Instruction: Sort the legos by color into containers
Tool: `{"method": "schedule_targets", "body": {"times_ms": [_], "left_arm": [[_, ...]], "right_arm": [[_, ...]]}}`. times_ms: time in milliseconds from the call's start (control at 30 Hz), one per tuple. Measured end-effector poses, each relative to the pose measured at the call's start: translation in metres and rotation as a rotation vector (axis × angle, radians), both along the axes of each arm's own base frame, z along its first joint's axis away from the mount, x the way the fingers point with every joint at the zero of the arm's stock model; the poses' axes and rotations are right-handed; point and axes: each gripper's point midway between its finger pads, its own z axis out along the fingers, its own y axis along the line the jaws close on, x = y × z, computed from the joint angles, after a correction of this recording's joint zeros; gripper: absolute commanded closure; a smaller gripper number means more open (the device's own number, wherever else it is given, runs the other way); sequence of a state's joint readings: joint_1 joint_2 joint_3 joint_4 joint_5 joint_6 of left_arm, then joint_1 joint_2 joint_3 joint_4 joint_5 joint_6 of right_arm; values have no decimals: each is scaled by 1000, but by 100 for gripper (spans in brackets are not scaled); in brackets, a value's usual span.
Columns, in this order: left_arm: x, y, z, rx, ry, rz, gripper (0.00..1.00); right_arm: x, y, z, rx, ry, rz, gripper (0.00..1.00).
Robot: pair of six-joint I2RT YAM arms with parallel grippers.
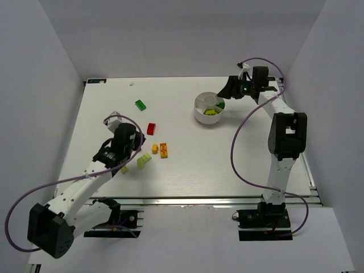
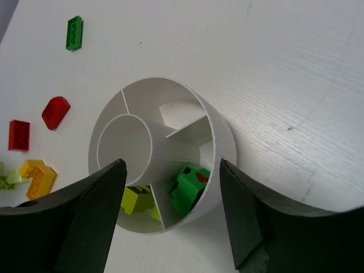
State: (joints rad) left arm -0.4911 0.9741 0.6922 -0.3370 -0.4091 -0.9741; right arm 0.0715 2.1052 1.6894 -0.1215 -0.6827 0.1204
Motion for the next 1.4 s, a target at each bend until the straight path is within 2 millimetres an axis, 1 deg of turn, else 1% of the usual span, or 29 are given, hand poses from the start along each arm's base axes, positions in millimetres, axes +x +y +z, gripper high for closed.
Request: {"method": "schedule_targets", "body": {"times_ms": [33, 67, 100, 133, 167, 200, 233, 267, 300, 333, 367, 400, 433, 467, 533, 567, 600, 700, 800, 867, 900, 1000, 1100, 1233, 1400], "left_arm": [[9, 1, 2, -4, 6, 0, 81], [19, 2, 4, -10, 10, 1, 75], [29, 3, 5, -16, 14, 1, 65], [38, 4, 5, -22, 24, -4, 52], [48, 6, 3, -24, 40, -4, 33], [58, 8, 2, -25, 53, -5, 26], [68, 10, 1, -26, 71, -4, 22], [81, 11, -2, -24, 91, -1, 18], [93, 12, -3, -19, 103, -1, 17], [101, 12, -7, -9, 121, -13, 16], [120, 15, -9, -3, 130, -1, 16], [132, 16, -14, 11, 152, -2, 16], [145, 17, -19, 25, 166, -4, 16], [158, 18, -25, 42, 184, -5, 16], [183, 18, -37, 71, 218, -8, 16], [196, 20, -43, 86, 237, -6, 16], [208, 20, -50, 100, 257, -4, 17], [242, 23, -69, 140, 302, 7, 17], [268, 29, -86, 184, 335, 27, 17], [279, 34, -98, 215, 355, 44, 17], [281, 37, -105, 235, 374, 53, 17], [280, 44, -122, 278, 417, 71, 17], [273, 51, -135, 311, 460, 79, 18], [274, 53, -136, 326, 458, 81, 22], [275, 53, -139, 333, 457, 76, 32]], "right_arm": [[-1, -3, 6, -10, -31, 19, 21], [-2, -6, 12, -20, -65, 36, 14], [-3, -9, 22, -41, -117, 57, 10], [-6, -11, 31, -60, -167, 77, 10], [-11, -14, 43, -82, -231, 97, 11], [-18, -17, 52, -103, -283, 115, 11], [-28, -18, 61, -121, -334, 139, 12], [-37, -17, 69, -134, -376, 163, 16], [-45, -16, 77, -149, -424, 192, 31], [-51, -15, 83, -161, -469, 223, 57], [-56, -13, 88, -164, -494, 247, 57], [-60, -11, 89, -163, -511, 270, 83], [-63, -9, 89, -168, -533, 299, 94], [-66, -6, 88, -164, -539, 322, 100], [-73, -4, 76, -152, -511, 343, 100], [-77, -4, 70, -144, -494, 350, 98], [-81, -3, 64, -138, -476, 353, 93], [-91, -3, 47, -121, -424, 358, 90], [-101, -2, 41, -101, -393, 360, 89], [-104, -1, 43, -92, -394, 360, 89], [-104, 0, 47, -87, -401, 356, 88], [-105, 0, 52, -83, -411, 351, 88], [-103, 0, 55, -75, -417, 342, 88], [-101, -4, 58, -69, -418, 326, 88], [-99, -7, 59, -66, -415, 314, 88]]}}
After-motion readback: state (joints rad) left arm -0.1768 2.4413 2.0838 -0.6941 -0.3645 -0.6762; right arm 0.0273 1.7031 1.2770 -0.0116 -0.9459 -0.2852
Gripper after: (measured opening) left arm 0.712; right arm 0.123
